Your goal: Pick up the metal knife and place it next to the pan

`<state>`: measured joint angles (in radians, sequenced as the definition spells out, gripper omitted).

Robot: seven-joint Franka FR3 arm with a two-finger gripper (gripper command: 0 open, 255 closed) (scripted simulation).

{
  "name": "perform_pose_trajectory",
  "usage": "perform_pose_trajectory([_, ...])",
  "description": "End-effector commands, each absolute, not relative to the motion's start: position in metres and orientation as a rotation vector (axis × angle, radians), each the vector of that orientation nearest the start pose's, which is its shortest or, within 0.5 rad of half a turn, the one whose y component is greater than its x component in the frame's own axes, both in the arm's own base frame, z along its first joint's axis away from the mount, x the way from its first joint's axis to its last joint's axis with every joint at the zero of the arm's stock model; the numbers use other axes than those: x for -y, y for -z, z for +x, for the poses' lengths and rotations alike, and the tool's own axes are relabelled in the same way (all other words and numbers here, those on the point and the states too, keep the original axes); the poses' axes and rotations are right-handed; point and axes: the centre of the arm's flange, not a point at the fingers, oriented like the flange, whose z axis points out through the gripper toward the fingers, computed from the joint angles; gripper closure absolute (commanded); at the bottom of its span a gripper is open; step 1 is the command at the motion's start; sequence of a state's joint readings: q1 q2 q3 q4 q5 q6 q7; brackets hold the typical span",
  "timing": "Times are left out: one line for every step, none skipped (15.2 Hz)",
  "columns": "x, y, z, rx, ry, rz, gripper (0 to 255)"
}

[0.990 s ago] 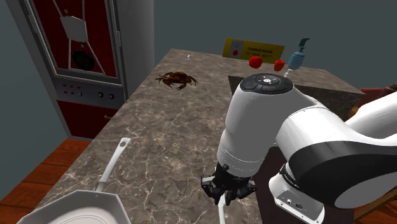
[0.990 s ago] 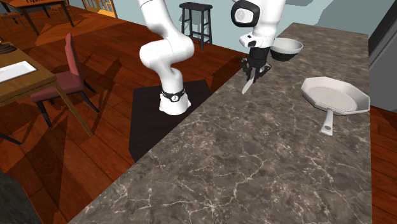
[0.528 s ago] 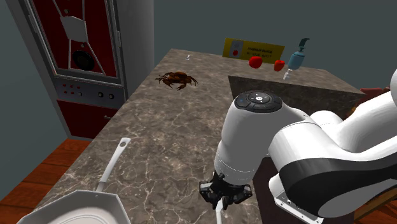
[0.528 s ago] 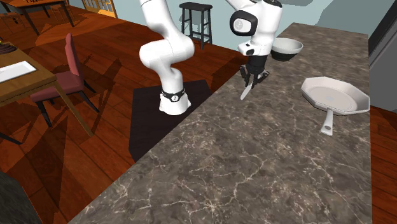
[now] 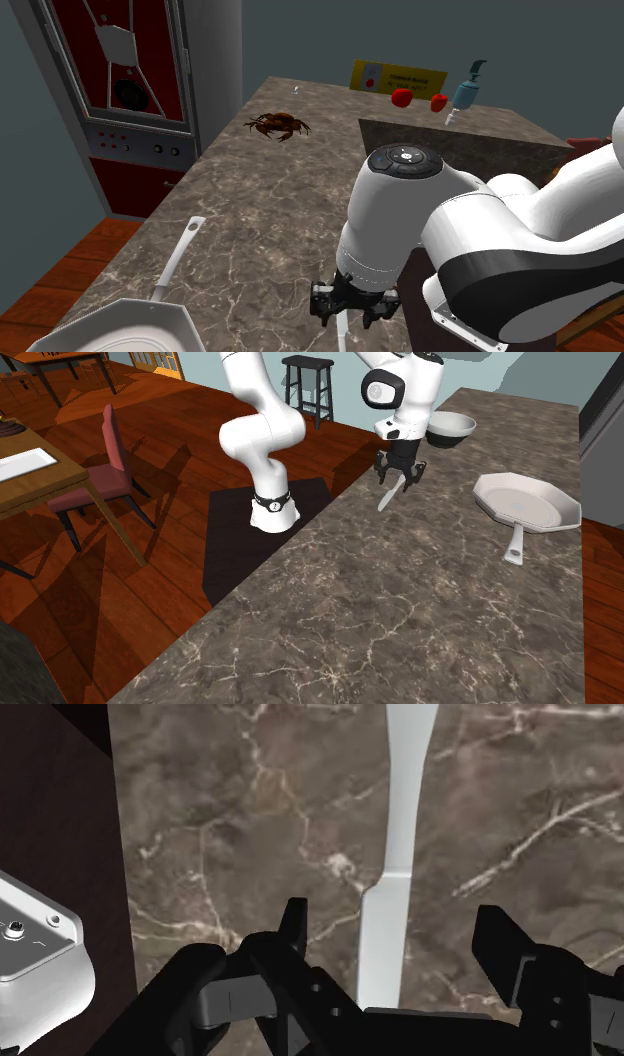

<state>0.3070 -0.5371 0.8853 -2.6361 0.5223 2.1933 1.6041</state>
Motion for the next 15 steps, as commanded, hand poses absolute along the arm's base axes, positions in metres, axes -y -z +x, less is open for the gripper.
perform_pose_trajectory([-0.366,-0.352,0.148,-1.251,-0.017,-2.894,0])
perform_pose_trajectory([-0.366,-0.352,0.148,-1.251,-0.017,-2.894,0])
perform_pose_trajectory([-0.366,-0.352,0.148,-1.251,-0.017,-2.894,0])
perform_pose_trajectory([-0.366,-0.352,0.148,-1.251,-0.017,-2.894,0])
perform_pose_trajectory([-0.366,-0.365,0.148,-1.251,-0.017,-2.894,0])
perform_pose_trajectory([-0.366,-0.379,0.148,-1.251,-0.017,-2.894,0])
perform_pose_trajectory([-0.366,-0.392,0.148,-1.251,-0.017,-2.894,0])
perform_pose_trajectory([-0.366,-0.402,0.148,-1.251,-0.017,-2.894,0])
perform_pose_trajectory([-0.366,-0.402,0.148,-1.251,-0.017,-2.894,0])
perform_pose_trajectory([-0.366,-0.402,0.148,-1.251,-0.017,-2.894,0])
perform_pose_trajectory([-0.366,-0.402,0.148,-1.251,-0.017,-2.894,0])
perform_pose_trajectory([-0.366,-0.402,0.148,-1.251,-0.017,-2.894,0])
perform_pose_trajectory([-0.366,-0.402,0.148,-1.251,-0.017,-2.894,0])
perform_pose_trajectory([-0.366,-0.402,0.148,-1.251,-0.017,-2.894,0])
perform_pose_trajectory([-0.366,-0.402,0.148,-1.251,-0.017,-2.894,0])
